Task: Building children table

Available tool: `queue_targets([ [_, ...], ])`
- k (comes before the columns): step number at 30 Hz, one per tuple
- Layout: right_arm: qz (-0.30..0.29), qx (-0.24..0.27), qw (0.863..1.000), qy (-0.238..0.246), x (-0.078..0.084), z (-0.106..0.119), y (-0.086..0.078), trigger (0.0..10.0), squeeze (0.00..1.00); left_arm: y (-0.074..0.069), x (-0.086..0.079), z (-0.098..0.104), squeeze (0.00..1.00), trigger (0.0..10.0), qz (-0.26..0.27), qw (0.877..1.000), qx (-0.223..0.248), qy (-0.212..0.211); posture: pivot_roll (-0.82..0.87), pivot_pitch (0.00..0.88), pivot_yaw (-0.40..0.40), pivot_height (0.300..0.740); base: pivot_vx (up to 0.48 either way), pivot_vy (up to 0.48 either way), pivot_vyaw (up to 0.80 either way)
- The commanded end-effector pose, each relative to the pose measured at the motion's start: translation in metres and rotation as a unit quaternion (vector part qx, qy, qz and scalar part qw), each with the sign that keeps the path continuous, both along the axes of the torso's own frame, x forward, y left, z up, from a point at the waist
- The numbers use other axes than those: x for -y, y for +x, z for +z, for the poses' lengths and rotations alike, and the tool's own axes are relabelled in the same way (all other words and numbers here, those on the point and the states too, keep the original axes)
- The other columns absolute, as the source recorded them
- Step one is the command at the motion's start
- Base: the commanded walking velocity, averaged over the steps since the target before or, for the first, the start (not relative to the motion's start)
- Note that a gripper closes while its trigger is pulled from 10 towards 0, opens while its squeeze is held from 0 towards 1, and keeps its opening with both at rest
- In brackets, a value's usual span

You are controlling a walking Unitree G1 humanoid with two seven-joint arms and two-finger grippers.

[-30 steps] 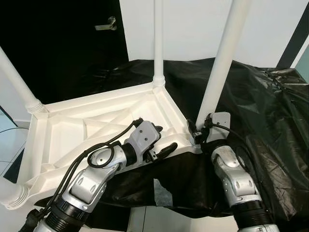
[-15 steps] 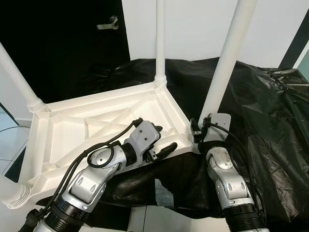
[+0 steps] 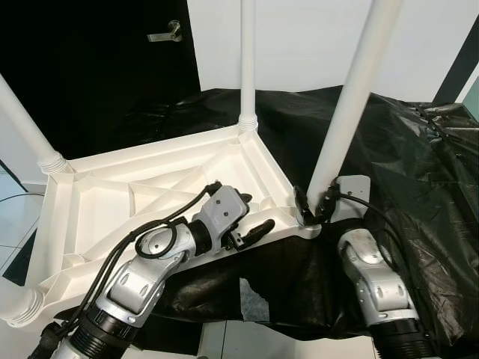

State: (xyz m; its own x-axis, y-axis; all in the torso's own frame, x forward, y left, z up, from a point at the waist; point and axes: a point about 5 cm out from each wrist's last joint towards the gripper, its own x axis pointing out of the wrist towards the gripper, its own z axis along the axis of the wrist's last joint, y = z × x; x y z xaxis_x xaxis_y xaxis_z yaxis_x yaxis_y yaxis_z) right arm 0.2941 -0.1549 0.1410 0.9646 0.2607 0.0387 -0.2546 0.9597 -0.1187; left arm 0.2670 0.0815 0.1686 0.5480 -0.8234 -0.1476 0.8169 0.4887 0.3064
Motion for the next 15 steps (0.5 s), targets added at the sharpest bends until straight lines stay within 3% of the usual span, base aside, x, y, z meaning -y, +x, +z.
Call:
queue_targets([
  [1,0.067,-0.003,0.998,-0.005,0.002,0.001,-0.001,10.0,0.0,-0.001,-0.001,0.002,0.0,10.0,-0.028,1.0,-0.001,0.011,0.04,0.0,0.032,0.74,0.0,0.0,0.0],
  [5,0.092,-0.003,0.996,-0.013,0.003,0.002,0.001,10.0,0.0,0.0,-0.002,0.003,0.0,10.0,-0.028,1.0,0.0,0.011,0.04,0.0,0.032,0.74,0.0,0.0,0.0],
  [7,0.153,-0.005,0.988,-0.032,0.002,0.007,0.008,10.0,0.0,0.001,-0.002,0.004,0.0,10.0,-0.027,1.0,0.001,0.012,0.04,0.0,0.037,0.74,0.0,0.0,0.0],
  [13,0.217,-0.011,0.974,-0.063,-0.003,0.011,0.018,10.0,0.0,0.002,-0.002,0.005,0.0,10.0,-0.028,1.0,0.004,0.012,0.05,0.0,0.038,0.74,0.0,0.0,0.0],
  [14,0.225,-0.012,0.972,-0.071,-0.003,0.01,0.02,3.7,0.0,0.002,-0.002,0.006,0.0,10.0,-0.028,1.0,0.006,0.013,0.05,0.0,0.034,0.74,0.0,0.0,0.0],
  [15,0.233,-0.016,0.969,-0.078,-0.003,0.009,0.022,2.4,0.0,0.003,-0.003,0.006,0.0,10.0,-0.028,1.0,0.007,0.013,0.05,0.0,0.034,0.74,0.0,0.0,0.0],
])
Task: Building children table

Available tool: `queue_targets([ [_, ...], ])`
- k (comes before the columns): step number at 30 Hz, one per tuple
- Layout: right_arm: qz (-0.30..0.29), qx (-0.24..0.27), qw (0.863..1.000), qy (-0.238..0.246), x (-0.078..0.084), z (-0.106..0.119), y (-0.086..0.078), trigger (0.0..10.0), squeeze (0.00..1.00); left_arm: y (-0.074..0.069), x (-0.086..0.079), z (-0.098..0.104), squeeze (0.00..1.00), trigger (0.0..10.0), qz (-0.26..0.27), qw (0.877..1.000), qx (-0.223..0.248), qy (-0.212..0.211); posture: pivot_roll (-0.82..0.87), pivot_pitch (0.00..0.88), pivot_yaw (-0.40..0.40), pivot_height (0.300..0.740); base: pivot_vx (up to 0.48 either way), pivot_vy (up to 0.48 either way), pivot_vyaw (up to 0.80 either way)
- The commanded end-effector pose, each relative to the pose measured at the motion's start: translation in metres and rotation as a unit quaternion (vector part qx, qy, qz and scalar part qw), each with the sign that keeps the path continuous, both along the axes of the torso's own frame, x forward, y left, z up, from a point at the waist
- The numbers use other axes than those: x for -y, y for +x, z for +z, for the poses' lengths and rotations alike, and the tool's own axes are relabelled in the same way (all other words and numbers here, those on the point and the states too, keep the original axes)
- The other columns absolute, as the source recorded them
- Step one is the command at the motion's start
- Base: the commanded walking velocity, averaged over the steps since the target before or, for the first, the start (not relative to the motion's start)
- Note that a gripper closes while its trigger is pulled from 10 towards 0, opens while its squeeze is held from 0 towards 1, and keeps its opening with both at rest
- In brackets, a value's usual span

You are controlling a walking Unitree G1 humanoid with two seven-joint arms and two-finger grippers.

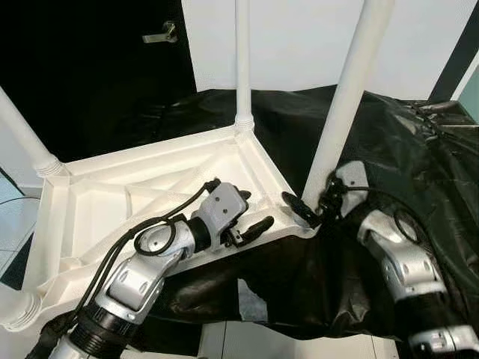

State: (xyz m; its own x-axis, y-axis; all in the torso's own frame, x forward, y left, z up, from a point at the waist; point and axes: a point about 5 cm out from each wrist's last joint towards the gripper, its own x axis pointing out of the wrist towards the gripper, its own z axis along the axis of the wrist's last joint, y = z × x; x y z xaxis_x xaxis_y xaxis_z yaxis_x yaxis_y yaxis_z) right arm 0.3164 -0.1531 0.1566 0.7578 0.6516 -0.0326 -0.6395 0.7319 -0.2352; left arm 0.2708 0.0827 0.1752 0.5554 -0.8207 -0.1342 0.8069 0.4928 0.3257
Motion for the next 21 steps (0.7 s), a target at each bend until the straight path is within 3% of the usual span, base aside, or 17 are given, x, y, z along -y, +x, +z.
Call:
queue_targets([
  [1,0.022,-0.013,1.0,-0.015,-0.001,-0.007,0.0,0.0,0.0,-0.001,-0.002,0.0,0.0,10.0,-0.029,0.999,-0.004,0.014,0.06,0.0,0.032,0.74,0.0,0.0,0.0],
  [9,0.026,-0.02,0.999,-0.013,0.001,-0.01,-0.001,0.0,0.0,-0.002,-0.004,0.0,0.0,10.0,-0.025,1.0,-0.004,0.014,0.06,0.0,0.03,0.74,0.0,0.0,0.0],
  [13,0.001,-0.027,1.0,-0.006,0.003,-0.015,-0.002,0.0,0.0,-0.003,-0.003,-0.001,0.0,10.0,-0.026,1.0,-0.006,0.014,0.05,0.0,0.03,0.74,0.0,0.0,0.0],
  [14,-0.006,-0.028,1.0,-0.006,0.004,-0.016,-0.002,8.1,0.0,-0.004,-0.003,-0.001,0.0,10.0,-0.027,1.0,-0.007,0.014,0.05,0.0,0.03,0.74,0.0,0.0,0.0],
  [16,-0.006,-0.028,1.0,-0.006,0.004,-0.016,-0.002,8.1,0.0,-0.004,-0.003,-0.001,0.0,10.0,-0.027,1.0,-0.007,0.014,0.05,0.0,0.03,0.74,0.0,0.0,0.0],
  [17,-0.025,-0.028,0.999,0.0,0.002,-0.017,-0.002,10.0,0.0,-0.004,-0.003,-0.002,0.0,10.0,-0.028,0.999,-0.007,0.014,0.05,0.0,0.029,0.74,0.0,0.0,0.0],
  [21,-0.093,-0.024,0.995,0.016,-0.001,-0.02,-0.004,10.0,0.0,-0.005,-0.001,-0.003,0.0,10.0,-0.031,0.999,-0.01,0.014,0.05,0.0,0.03,0.74,0.0,0.0,0.0],
])
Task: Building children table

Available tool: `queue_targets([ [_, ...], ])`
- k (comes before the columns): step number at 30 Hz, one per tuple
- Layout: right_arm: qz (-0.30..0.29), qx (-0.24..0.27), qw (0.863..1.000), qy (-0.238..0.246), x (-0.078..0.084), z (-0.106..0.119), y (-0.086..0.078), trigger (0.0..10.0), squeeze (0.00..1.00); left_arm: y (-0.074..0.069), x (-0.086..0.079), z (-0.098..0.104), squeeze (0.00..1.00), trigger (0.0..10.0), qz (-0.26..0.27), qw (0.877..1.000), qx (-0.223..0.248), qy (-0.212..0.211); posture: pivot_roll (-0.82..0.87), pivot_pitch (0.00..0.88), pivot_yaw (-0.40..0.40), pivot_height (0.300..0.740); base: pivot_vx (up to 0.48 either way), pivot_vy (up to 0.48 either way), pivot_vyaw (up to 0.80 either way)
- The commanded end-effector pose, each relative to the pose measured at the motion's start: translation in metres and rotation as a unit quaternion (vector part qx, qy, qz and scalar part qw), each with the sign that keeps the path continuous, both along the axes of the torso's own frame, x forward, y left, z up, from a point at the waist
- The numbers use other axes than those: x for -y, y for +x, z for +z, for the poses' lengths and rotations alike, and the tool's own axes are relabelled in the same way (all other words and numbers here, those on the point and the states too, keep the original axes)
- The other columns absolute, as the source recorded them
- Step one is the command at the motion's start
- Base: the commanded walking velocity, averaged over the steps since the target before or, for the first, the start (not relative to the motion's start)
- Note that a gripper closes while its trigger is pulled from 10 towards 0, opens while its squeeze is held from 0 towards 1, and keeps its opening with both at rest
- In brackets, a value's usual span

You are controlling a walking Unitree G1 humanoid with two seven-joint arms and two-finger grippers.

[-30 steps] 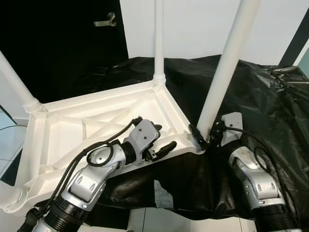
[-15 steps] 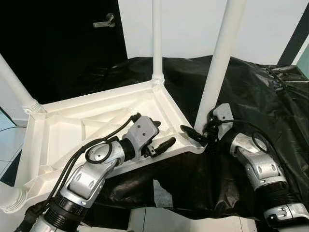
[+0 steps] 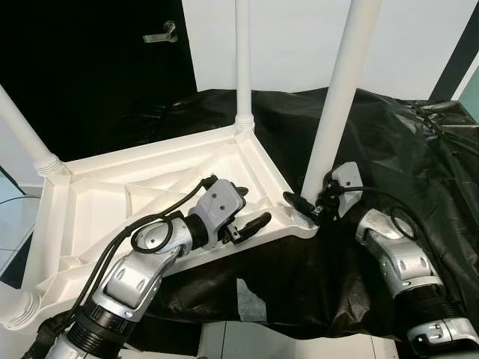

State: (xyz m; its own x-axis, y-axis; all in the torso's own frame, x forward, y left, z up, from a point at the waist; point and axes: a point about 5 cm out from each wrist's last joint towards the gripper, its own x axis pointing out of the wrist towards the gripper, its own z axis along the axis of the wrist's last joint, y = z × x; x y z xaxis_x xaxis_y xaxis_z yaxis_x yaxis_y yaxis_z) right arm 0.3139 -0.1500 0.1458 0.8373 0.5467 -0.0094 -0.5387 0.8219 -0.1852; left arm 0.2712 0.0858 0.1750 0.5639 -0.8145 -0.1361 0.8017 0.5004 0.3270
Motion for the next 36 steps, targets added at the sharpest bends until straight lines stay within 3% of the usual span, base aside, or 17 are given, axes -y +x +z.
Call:
queue_targets([
  [1,-0.026,-0.02,0.999,-0.011,0.002,-0.009,-0.001,10.0,0.0,-0.005,0.002,-0.003,0.0,10.0,-0.037,0.999,-0.01,0.013,0.05,0.0,0.03,0.74,0.0,0.0,0.0],
  [2,-0.073,-0.023,0.997,0.003,0.001,-0.011,-0.002,10.0,0.0,-0.006,0.003,-0.003,0.0,10.0,-0.038,0.999,-0.011,0.012,0.05,0.0,0.029,0.74,0.0,0.0,0.0],
  [4,-0.073,-0.023,0.997,0.003,0.001,-0.011,-0.002,10.0,0.0,-0.006,0.003,-0.003,0.0,10.0,-0.038,0.999,-0.011,0.012,0.05,0.0,0.029,0.74,0.0,0.0,0.0],
  [7,-0.176,-0.02,0.984,0.028,-0.001,-0.014,-0.005,10.0,0.0,-0.007,0.004,-0.004,0.0,10.0,-0.041,0.999,-0.012,0.012,0.04,0.0,0.026,0.74,0.0,0.0,0.0],
  [8,-0.176,-0.02,0.984,0.028,-0.001,-0.014,-0.005,10.0,0.0,-0.007,0.004,-0.004,0.0,10.0,-0.041,0.999,-0.012,0.012,0.04,0.0,0.026,0.74,0.0,0.0,0.0],
  [9,-0.225,-0.018,0.974,0.035,-0.001,-0.016,-0.007,10.0,0.0,-0.007,0.005,-0.004,0.0,10.0,-0.042,0.999,-0.013,0.012,0.04,0.0,0.023,0.74,0.0,0.0,0.0],
  [10,-0.225,-0.018,0.974,0.035,-0.001,-0.016,-0.007,10.0,0.0,-0.007,0.005,-0.004,0.0,10.0,-0.042,0.999,-0.013,0.012,0.04,0.0,0.023,0.74,0.0,0.0,0.0],
  [11,-0.28,-0.016,0.959,0.045,-0.001,-0.018,-0.01,10.0,0.0,-0.007,0.006,-0.004,0.0,10.0,-0.044,0.999,-0.013,0.011,0.04,0.0,0.023,0.74,0.0,0.0,0.0],
  [12,-0.28,-0.016,0.959,0.045,-0.001,-0.018,-0.01,10.0,0.0,-0.007,0.006,-0.004,0.0,10.0,-0.044,0.999,-0.013,0.011,0.04,0.0,0.023,0.74,0.0,0.0,0.0],
  [13,-0.317,-0.019,0.947,0.056,-0.003,-0.02,-0.013,10.0,0.0,-0.008,0.007,-0.004,0.0,10.0,-0.045,0.999,-0.013,0.01,0.04,0.0,0.019,0.74,0.0,0.0,0.0],
  [26,-0.329,-0.015,0.942,0.066,-0.01,-0.016,-0.016,10.0,0.0,-0.008,0.006,-0.004,0.0,10.0,-0.045,0.999,-0.013,0.011,0.04,0.0,0.018,0.74,0.0,0.0,0.0],
  [27,-0.326,-0.012,0.943,0.067,-0.011,-0.015,-0.016,10.0,0.08,-0.007,0.006,-0.004,0.0,10.0,-0.044,0.999,-0.013,0.011,0.04,0.0,0.016,0.74,0.0,0.0,0.0],
  [28,-0.326,-0.012,0.943,0.067,-0.011,-0.015,-0.016,10.0,0.08,-0.007,0.006,-0.004,0.0,10.0,-0.044,0.999,-0.013,0.011,0.04,0.0,0.016,0.74,0.0,0.0,0.0],
  [29,-0.317,-0.005,0.946,0.067,-0.011,-0.012,-0.017,10.0,0.75,-0.008,0.006,-0.004,0.0,10.0,-0.043,0.999,-0.013,0.011,0.04,0.0,0.015,0.74,0.0,0.0,0.0],
  [31,-0.317,-0.005,0.946,0.067,-0.011,-0.012,-0.017,10.0,0.75,-0.008,0.006,-0.004,0.0,10.0,-0.043,0.999,-0.013,0.011,0.04,0.0,0.015,0.74,0.0,0.0,0.0],
  [32,-0.304,0.003,0.95,0.069,-0.008,-0.01,-0.017,10.0,1.0,-0.008,0.006,-0.005,0.0,10.0,-0.043,0.999,-0.013,0.01,0.04,0.0,0.014,0.74,0.0,0.0,0.0],
  [36,-0.261,0.023,0.962,0.072,0.001,-0.002,-0.019,10.0,1.0,-0.008,0.006,-0.005,0.0,10.0,-0.041,0.999,-0.014,0.01,0.04,0.0,0.014,0.74,0.0,0.0,0.0],
])
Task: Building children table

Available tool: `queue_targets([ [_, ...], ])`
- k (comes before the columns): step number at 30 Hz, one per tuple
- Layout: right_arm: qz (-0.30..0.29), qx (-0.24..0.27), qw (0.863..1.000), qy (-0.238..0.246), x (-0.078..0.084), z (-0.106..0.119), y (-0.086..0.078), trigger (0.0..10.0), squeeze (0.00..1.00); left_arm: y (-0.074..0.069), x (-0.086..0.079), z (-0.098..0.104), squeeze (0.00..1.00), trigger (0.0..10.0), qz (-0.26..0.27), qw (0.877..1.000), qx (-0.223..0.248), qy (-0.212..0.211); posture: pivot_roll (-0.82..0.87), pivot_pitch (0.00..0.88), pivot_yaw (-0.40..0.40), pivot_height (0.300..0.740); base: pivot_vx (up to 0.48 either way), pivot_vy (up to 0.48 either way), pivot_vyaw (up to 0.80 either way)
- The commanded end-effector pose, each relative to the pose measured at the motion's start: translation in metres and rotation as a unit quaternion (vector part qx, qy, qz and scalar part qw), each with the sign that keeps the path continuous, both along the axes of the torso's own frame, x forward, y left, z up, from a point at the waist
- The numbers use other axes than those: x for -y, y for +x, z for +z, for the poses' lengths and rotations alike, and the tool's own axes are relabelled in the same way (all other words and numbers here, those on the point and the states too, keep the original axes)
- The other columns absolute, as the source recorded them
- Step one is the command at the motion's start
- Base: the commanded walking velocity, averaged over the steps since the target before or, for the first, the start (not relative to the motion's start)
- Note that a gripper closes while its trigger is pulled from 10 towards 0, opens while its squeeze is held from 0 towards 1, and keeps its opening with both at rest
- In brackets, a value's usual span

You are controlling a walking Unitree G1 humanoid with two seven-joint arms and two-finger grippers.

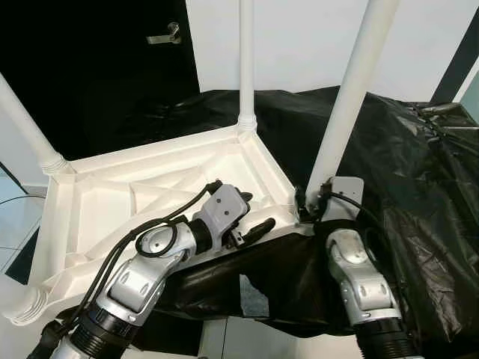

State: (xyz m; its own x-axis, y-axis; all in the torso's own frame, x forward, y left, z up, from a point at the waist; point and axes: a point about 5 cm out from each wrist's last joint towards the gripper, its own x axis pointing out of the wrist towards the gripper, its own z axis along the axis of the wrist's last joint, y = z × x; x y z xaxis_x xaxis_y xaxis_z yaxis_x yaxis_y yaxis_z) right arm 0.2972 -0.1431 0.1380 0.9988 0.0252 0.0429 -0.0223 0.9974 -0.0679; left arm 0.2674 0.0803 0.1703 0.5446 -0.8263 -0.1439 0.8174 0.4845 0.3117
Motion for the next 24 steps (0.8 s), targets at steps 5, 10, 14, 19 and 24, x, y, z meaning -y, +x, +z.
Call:
queue_targets([
  [5,0.125,0.034,0.992,0.002,0.018,0.014,-0.006,10.0,0.94,-0.004,-0.001,0.0,0.0,10.0,-0.03,0.999,-0.005,0.012,0.03,0.0,0.031,0.74,0.0,0.0,0.0],
  [10,0.216,0.034,0.976,-0.005,0.024,0.021,-0.003,10.0,0.0,-0.002,-0.002,0.0,0.0,10.0,-0.034,0.999,-0.005,0.014,0.02,0.0,0.043,0.74,0.0,0.0,0.0],
  [14,0.286,0.021,0.957,-0.034,0.02,0.022,0.003,10.0,0.0,-0.001,-0.001,0.001,0.0,10.0,-0.036,0.999,-0.003,0.015,0.02,0.0,0.047,0.74,0.0,0.0,0.0],
  [19,0.322,-0.001,0.945,-0.06,0.015,0.013,0.009,8.3,0.0,0.001,-0.001,0.001,0.0,10.0,-0.034,0.999,0.0,0.016,0.03,0.0,0.039,0.74,0.0,0.0,0.0],
  [24,0.338,-0.019,0.938,-0.077,0.016,0.003,0.013,0.0,0.0,0.001,-0.003,0.003,0.0,10.0,-0.03,0.999,0.002,0.016,0.04,0.0,0.035,0.74,0.0,0.0,0.0],
])
